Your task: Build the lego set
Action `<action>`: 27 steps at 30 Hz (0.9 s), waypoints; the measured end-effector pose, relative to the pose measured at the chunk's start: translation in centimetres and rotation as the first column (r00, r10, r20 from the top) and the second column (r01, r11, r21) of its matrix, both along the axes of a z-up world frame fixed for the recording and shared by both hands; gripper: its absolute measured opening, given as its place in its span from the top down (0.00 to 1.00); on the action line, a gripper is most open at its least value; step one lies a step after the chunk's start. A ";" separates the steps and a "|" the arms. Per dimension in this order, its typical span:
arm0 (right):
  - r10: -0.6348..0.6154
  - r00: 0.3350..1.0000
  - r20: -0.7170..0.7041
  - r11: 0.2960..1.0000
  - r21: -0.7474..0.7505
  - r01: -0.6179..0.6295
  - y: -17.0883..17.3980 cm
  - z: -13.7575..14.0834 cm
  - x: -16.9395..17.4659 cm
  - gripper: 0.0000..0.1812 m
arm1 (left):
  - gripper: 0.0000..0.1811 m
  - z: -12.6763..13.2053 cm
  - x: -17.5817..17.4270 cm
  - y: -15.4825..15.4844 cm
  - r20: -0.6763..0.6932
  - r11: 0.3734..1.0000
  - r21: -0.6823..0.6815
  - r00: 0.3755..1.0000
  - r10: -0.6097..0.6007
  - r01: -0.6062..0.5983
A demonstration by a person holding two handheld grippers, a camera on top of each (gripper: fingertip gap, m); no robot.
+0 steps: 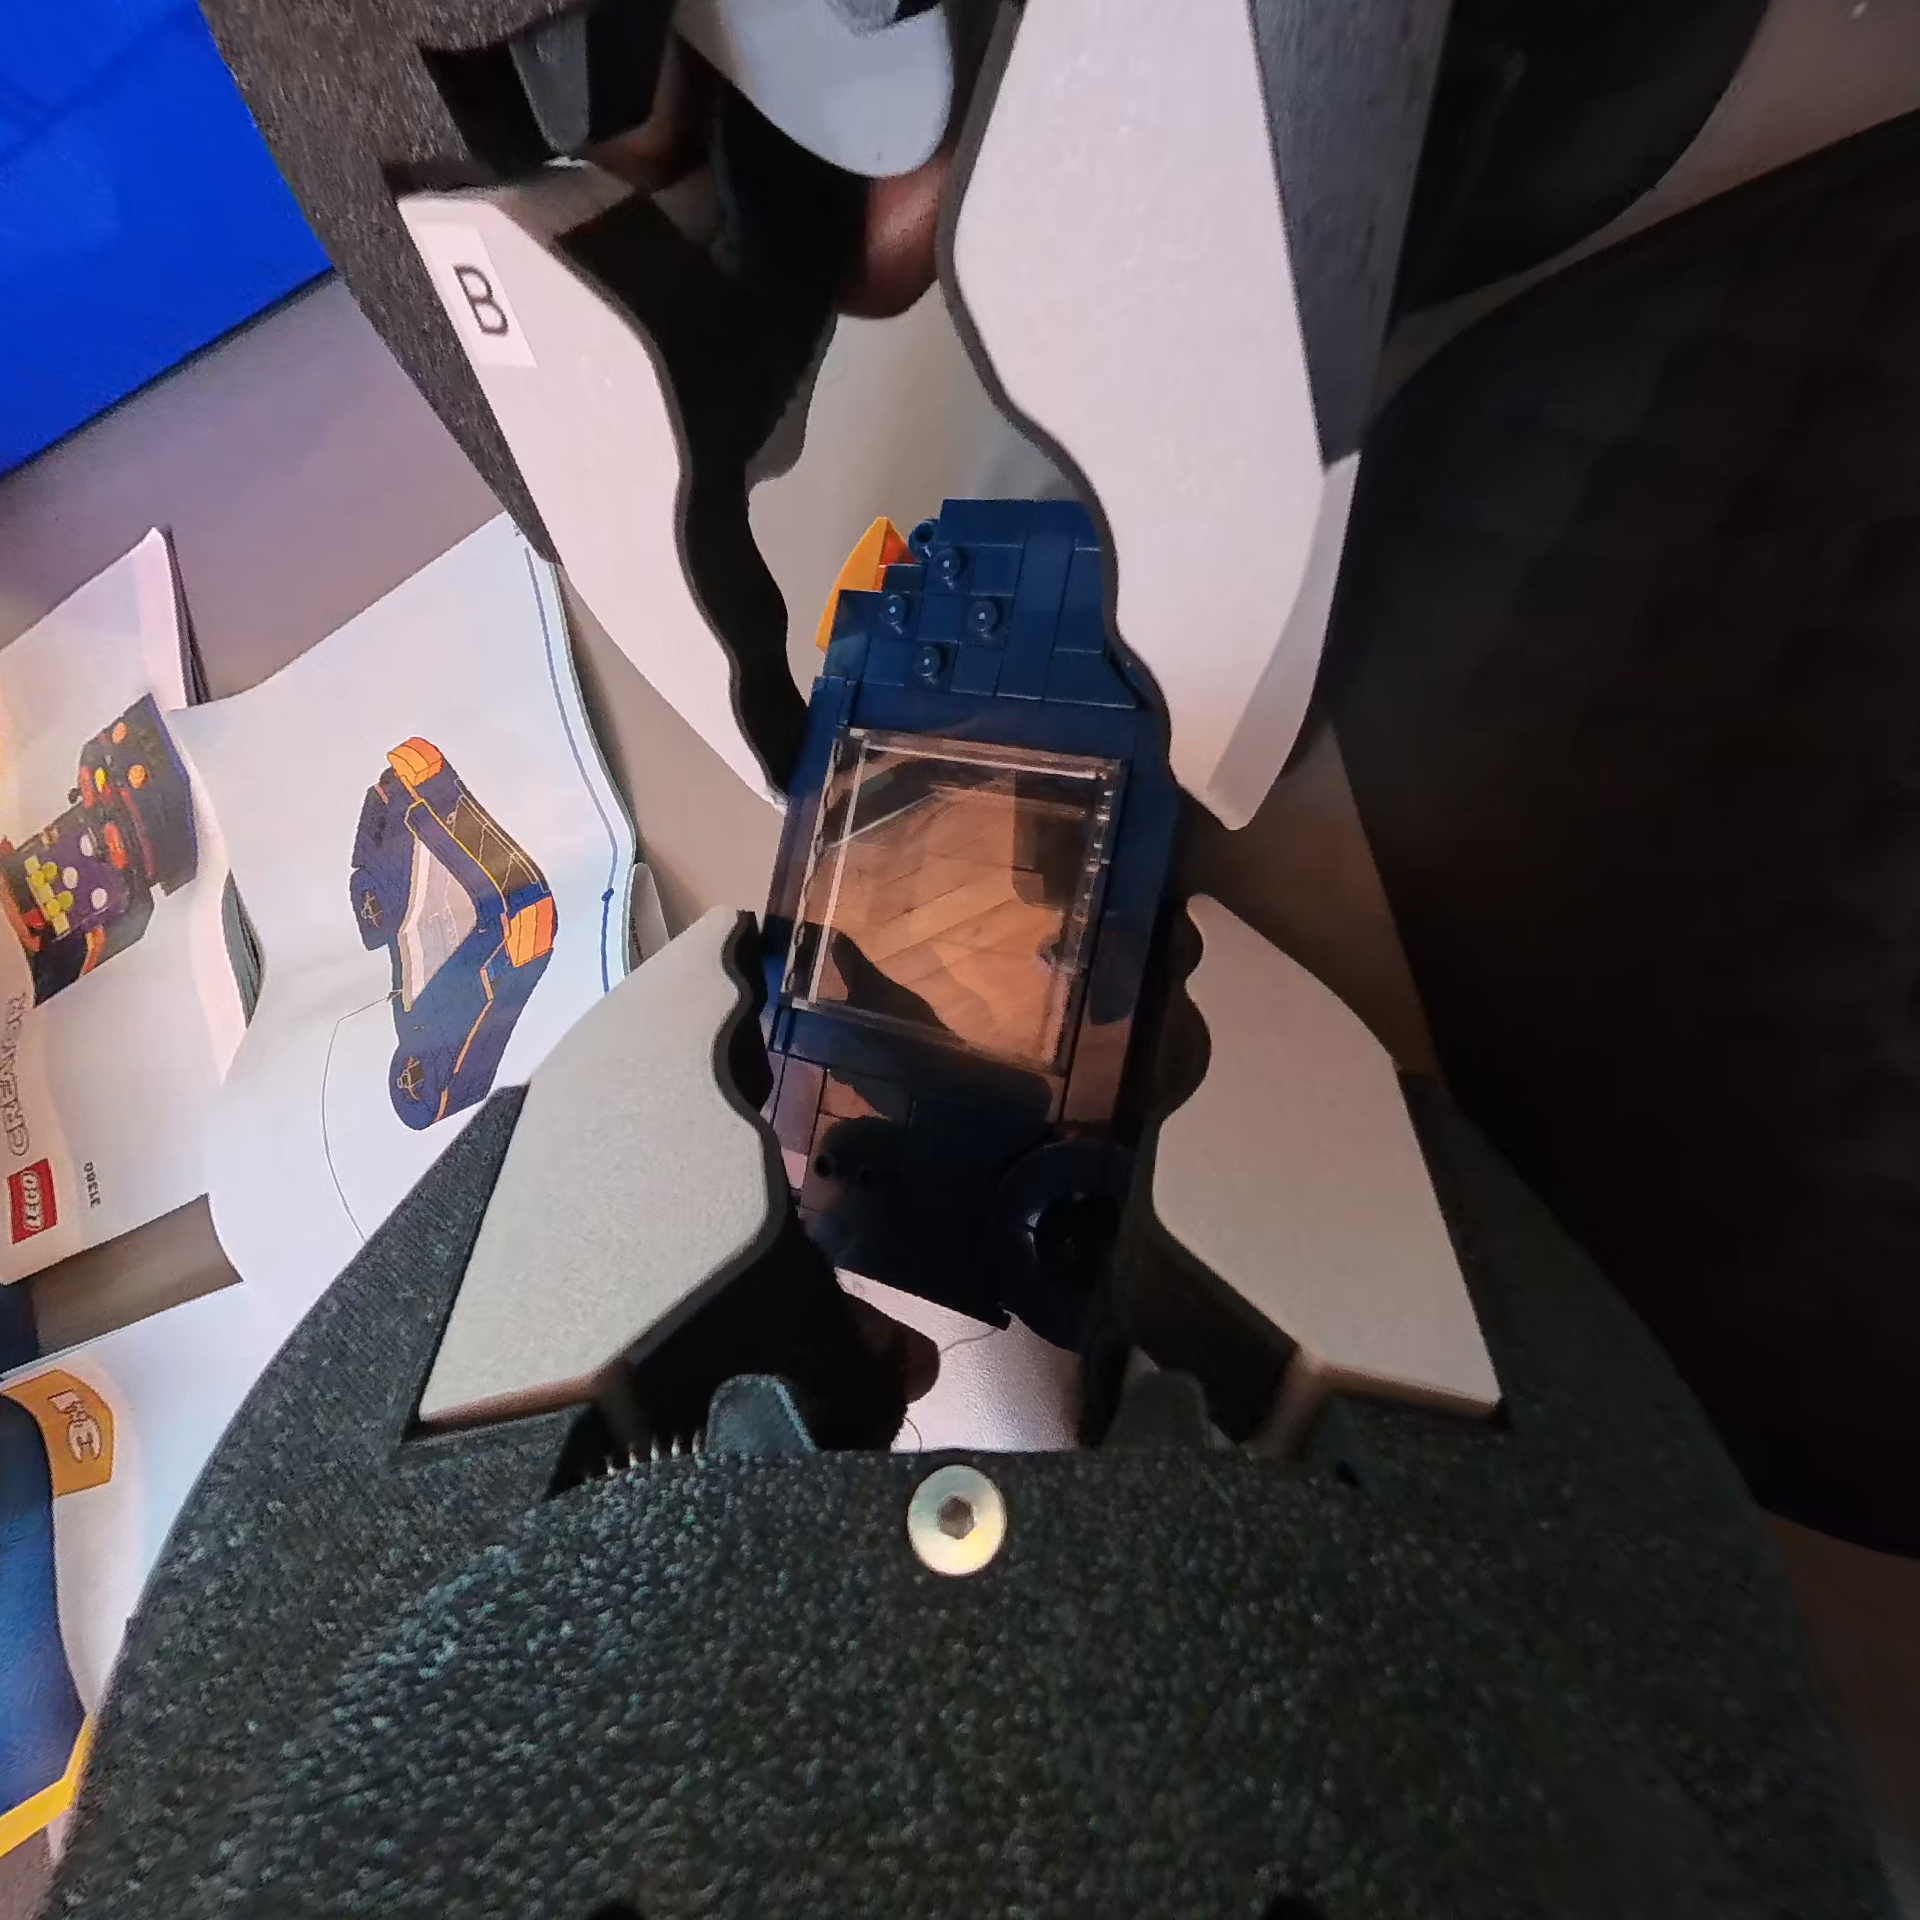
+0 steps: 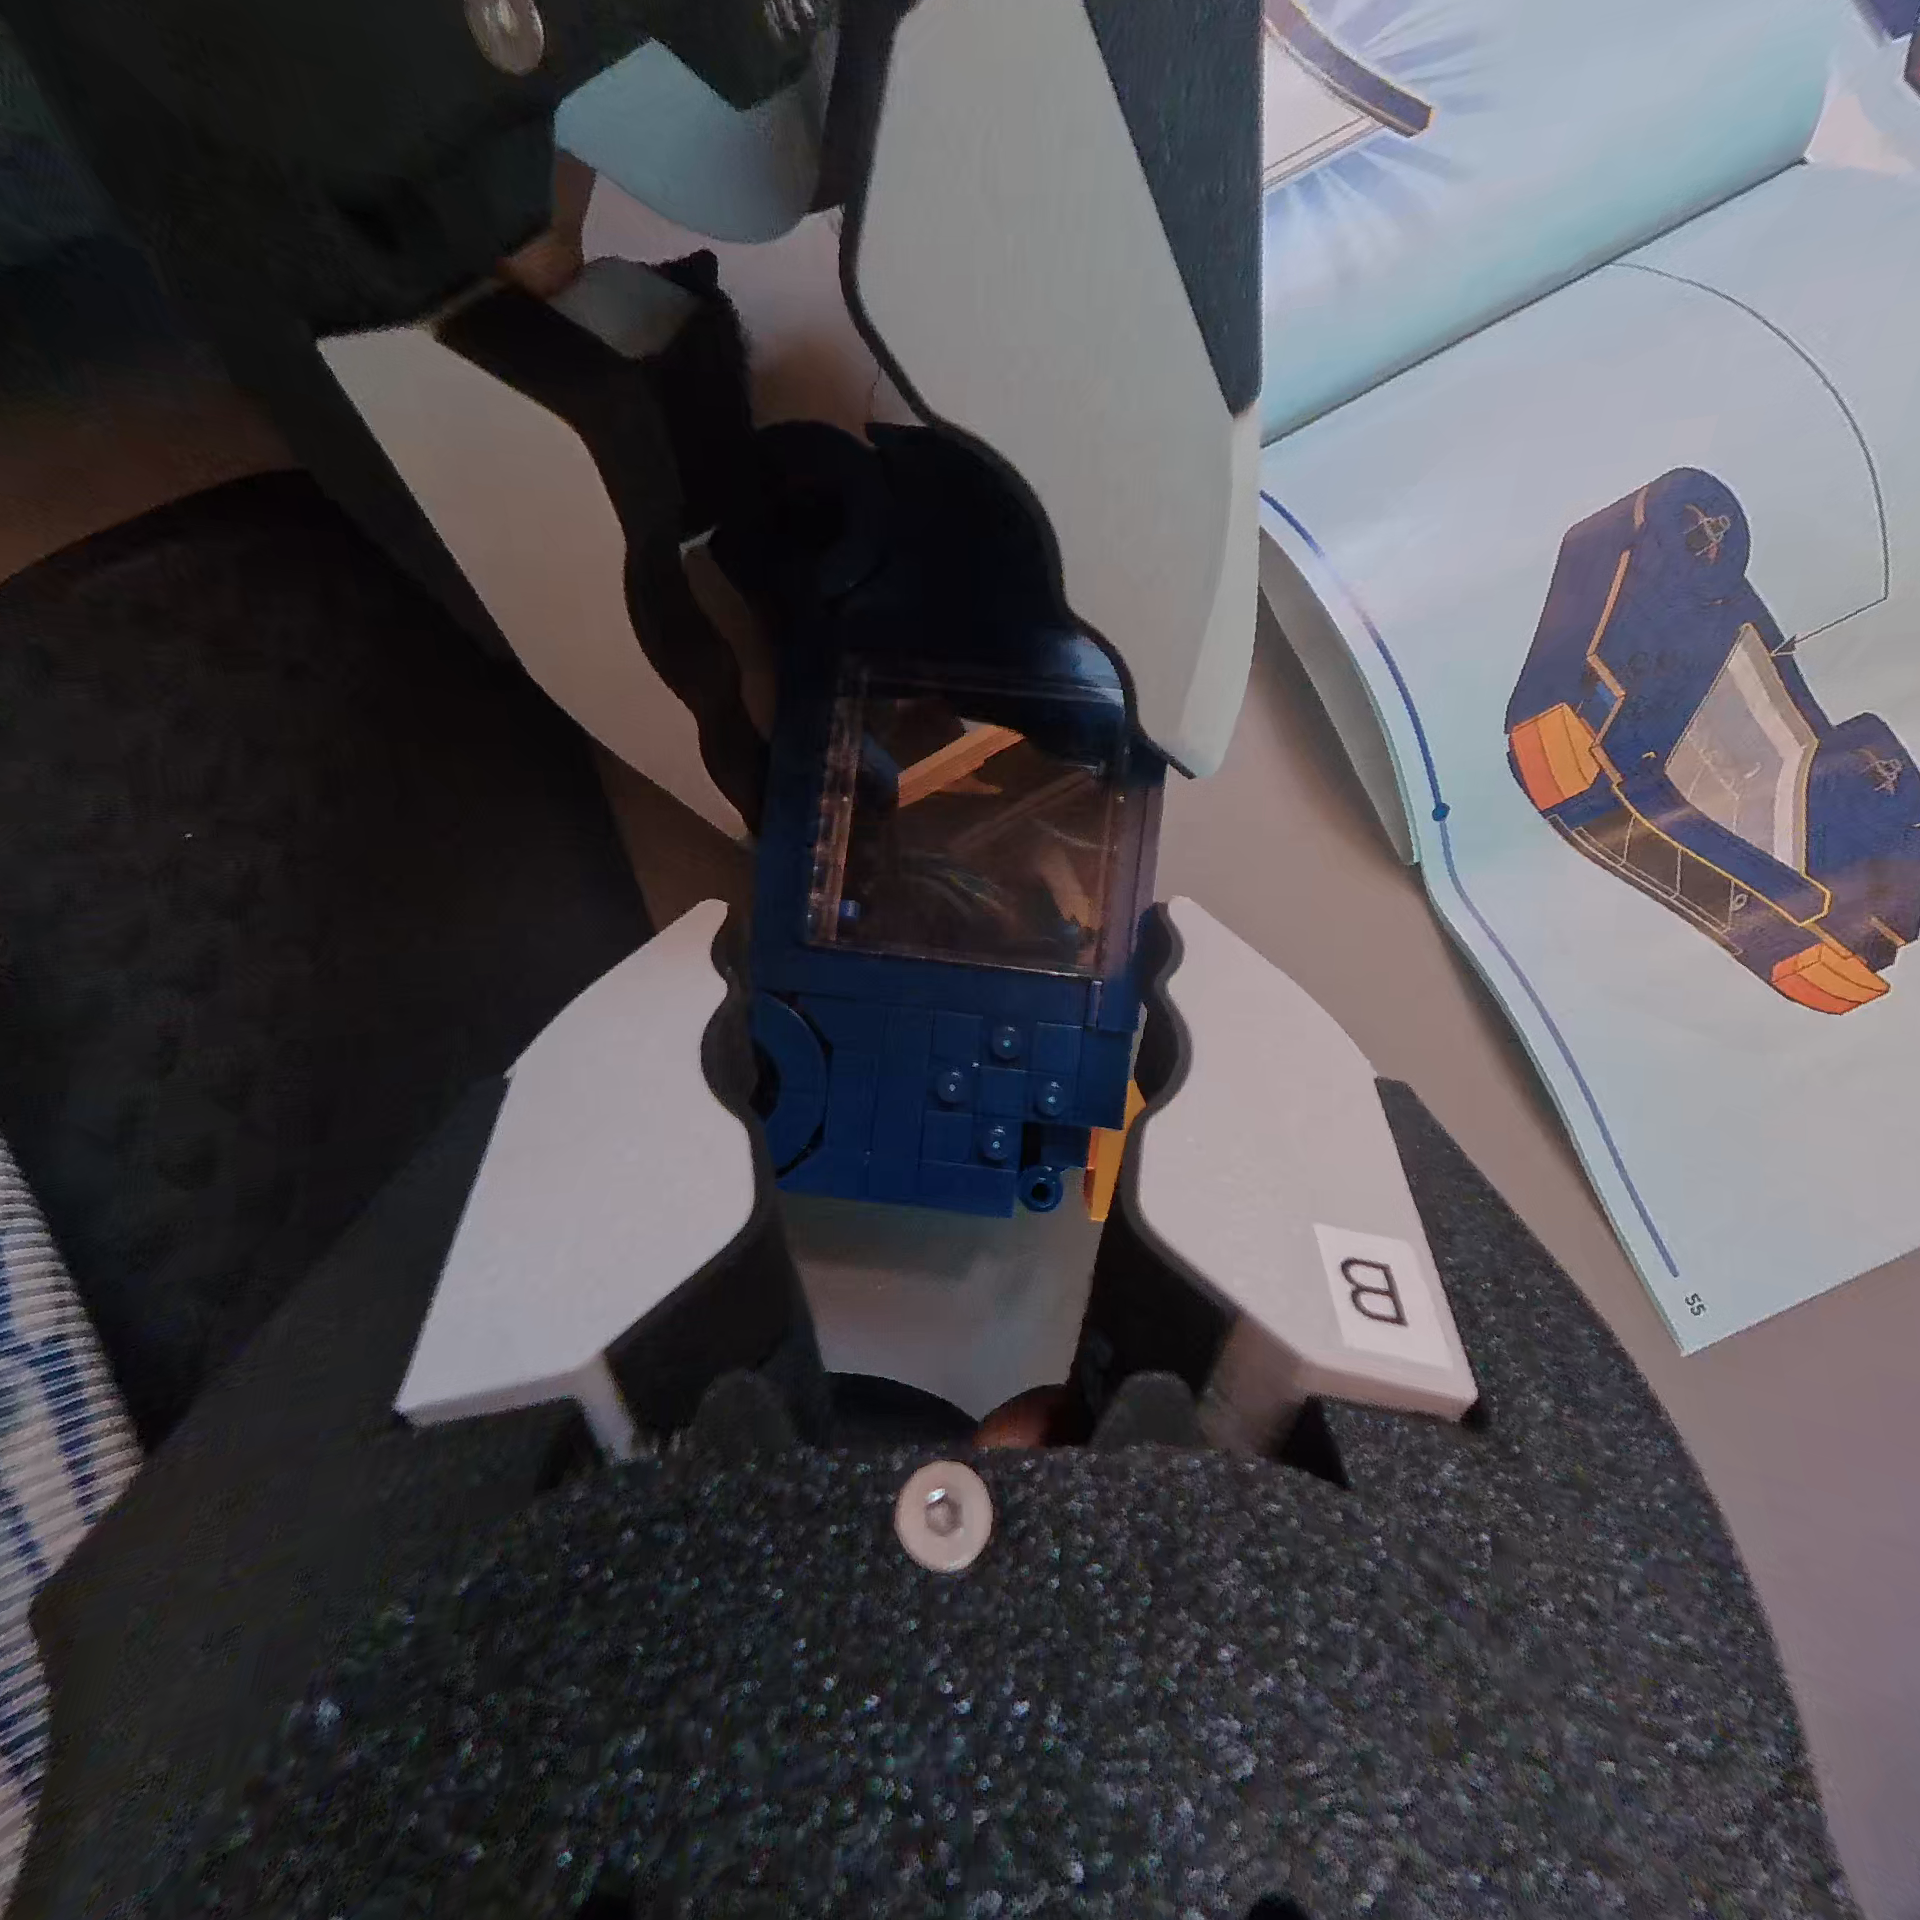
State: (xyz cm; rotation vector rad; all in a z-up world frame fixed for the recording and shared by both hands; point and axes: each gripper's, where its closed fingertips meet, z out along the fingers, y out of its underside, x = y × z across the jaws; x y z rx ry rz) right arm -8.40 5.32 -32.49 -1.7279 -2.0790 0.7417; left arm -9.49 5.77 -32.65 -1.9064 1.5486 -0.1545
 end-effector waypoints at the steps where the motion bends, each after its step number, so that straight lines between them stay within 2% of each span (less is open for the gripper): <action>1: 0.001 1.000 0.001 1.000 0.000 -0.001 0.0 0.0 0.0 0.60 | 0.59 0.0 0.0 0.0 -0.005 1.000 -0.002 1.000 0.001 -0.001; 7: 0.013 1.000 -0.005 1.000 -0.005 -0.013 0.0 0.1 0.0 0.60 | 0.59 0.0 0.0 0.0 -0.008 1.000 -0.014 1.000 0.026 -0.026; 11: 0.061 0.998 -0.009 0.998 0.004 -0.061 -0.1 0.1 0.2 0.60 | 0.54 0.2 -0.2 -0.9 0.018 0.996 -0.092 1.000 0.002 0.000; 17: 0.325 0.945 -0.021 0.946 0.003 -0.325 0.7 0.1 1.5 0.60 | 0.59 0.3 0.9 -0.5 0.116 0.989 -0.146 0.993 0.034 -0.017; 20: 0.430 0.902 -0.036 0.902 -0.014 -0.431 1.8 0.2 1.8 0.60 | 0.59 0.5 1.4 0.5 0.155 0.987 -0.130 0.981 0.112 -0.092; 23: 0.493 0.869 -0.039 0.869 -0.029 -0.494 2.3 0.2 1.8 0.60 | 0.59 0.6 1.5 0.9 0.187 0.978 -0.129 0.965 0.185 -0.163; 27: 0.523 0.851 -0.040 0.850 -0.049 -0.525 2.0 0.3 1.9 0.60 | 0.60 0.6 1.6 0.6 0.190 0.968 -0.159 0.957 0.220 -0.192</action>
